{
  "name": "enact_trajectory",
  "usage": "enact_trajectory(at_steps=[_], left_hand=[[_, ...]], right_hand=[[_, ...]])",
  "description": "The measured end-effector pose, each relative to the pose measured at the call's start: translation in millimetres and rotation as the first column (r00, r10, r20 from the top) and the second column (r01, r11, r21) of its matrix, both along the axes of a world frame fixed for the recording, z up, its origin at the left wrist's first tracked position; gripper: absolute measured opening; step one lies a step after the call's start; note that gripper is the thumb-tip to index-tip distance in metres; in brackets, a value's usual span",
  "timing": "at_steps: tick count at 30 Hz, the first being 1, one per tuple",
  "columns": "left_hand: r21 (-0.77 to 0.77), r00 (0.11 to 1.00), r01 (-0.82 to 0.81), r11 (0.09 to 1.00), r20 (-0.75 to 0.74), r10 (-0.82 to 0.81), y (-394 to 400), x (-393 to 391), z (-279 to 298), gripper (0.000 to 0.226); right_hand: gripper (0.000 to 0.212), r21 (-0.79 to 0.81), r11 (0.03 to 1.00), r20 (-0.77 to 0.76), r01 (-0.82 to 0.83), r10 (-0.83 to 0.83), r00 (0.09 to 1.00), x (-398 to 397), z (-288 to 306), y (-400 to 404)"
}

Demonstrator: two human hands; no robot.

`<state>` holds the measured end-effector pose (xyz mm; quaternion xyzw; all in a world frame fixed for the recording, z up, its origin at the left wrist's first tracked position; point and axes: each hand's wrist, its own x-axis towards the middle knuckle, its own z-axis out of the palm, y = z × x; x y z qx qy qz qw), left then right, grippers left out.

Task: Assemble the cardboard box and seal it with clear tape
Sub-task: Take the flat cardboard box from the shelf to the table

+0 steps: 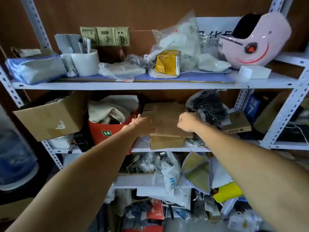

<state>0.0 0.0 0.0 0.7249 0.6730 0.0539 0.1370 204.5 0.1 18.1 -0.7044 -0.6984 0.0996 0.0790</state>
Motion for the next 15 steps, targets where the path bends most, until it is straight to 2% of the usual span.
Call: enact_trajectory(at_steps=[2, 5, 6, 8, 10, 15], left_hand=[[0.020, 0.999, -0.004, 1.000, 0.034, 0.003, 14, -4, -3, 0.066], [-0.038, 0.991, 0.131, 0.991, 0.031, -0.130, 34, -7, -21, 0.066], [-0.040, 0.988, 0.148, 0.988, 0.054, -0.145, 39, -6, -27, 0.071], [0.005, 0.987, 0.110, 0.994, 0.116, -0.110, 44, -3, -36, 0.083], [0.074, 0.983, 0.099, 0.992, 0.147, -0.109, 40, 2, -39, 0.084], [0.251, 0.945, 0.217, 0.943, 0.187, -0.267, 9, 28, -41, 0.087]], right_hand=[[0.047, -0.061, 0.997, -0.044, 0.055, -0.058, 0.997, -5, -13, 12], [0.104, -0.172, 0.978, -0.240, 0.121, -0.161, 0.957, -7, -45, 22], [0.110, -0.183, 0.975, -0.302, 0.127, -0.179, 0.936, -6, -54, 24], [0.106, -0.179, 0.977, -0.446, 0.118, -0.187, 0.875, -4, -63, 20], [0.107, -0.124, 0.979, -0.538, 0.164, -0.205, 0.818, -2, -64, 12], [0.115, -0.024, 0.928, -0.495, 0.372, -0.334, 0.802, 25, -59, -49]])
